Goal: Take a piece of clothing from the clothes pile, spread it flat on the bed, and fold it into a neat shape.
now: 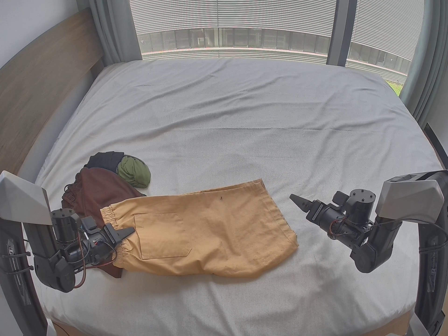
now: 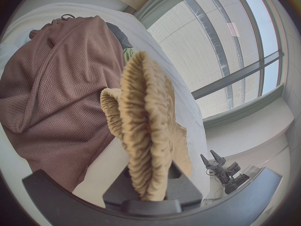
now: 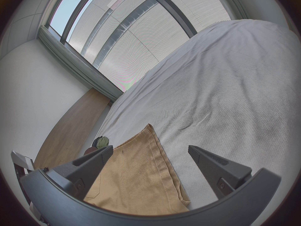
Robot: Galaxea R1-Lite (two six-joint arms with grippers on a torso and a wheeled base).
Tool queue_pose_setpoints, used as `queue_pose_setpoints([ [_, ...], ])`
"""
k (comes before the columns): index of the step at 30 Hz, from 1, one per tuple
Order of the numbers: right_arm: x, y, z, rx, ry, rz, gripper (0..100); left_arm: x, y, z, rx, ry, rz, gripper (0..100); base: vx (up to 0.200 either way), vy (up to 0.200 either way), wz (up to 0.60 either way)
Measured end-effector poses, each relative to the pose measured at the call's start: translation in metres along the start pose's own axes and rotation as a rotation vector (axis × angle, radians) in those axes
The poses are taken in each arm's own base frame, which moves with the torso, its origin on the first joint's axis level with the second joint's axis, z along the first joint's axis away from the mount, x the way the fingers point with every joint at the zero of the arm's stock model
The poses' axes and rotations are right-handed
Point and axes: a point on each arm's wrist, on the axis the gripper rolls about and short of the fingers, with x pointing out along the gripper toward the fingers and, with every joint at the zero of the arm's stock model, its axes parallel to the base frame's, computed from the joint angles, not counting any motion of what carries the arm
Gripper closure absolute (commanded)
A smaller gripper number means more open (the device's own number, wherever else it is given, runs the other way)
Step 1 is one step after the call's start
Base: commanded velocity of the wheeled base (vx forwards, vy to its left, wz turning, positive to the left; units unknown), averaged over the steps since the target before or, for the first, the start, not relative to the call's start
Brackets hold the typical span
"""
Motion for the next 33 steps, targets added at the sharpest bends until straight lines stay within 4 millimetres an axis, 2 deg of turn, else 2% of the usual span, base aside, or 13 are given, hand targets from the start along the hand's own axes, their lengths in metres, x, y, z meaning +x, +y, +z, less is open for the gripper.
queue_pose_setpoints([
  [8,0.000,0.000,-0.001,0.001,0.002,-0.001,0,0.008,-0.017,-0.006,0.032,0.028,-0.054,100,0.000,0.000,0.00],
  [17,0.000,0.000,-0.001,0.001,0.002,-0.001,0,0.031,-0.062,-0.020,0.055,0.079,-0.203,100,0.000,0.000,0.00],
  [25,-0.001,0.000,0.000,0.001,0.002,-0.001,0,0.051,-0.093,-0.030,0.066,0.111,-0.316,100,0.000,0.000,0.00],
  [33,-0.001,0.000,0.002,0.001,-0.003,-0.002,0,0.068,-0.122,-0.035,0.000,0.130,-0.413,100,0.000,0.000,0.00],
])
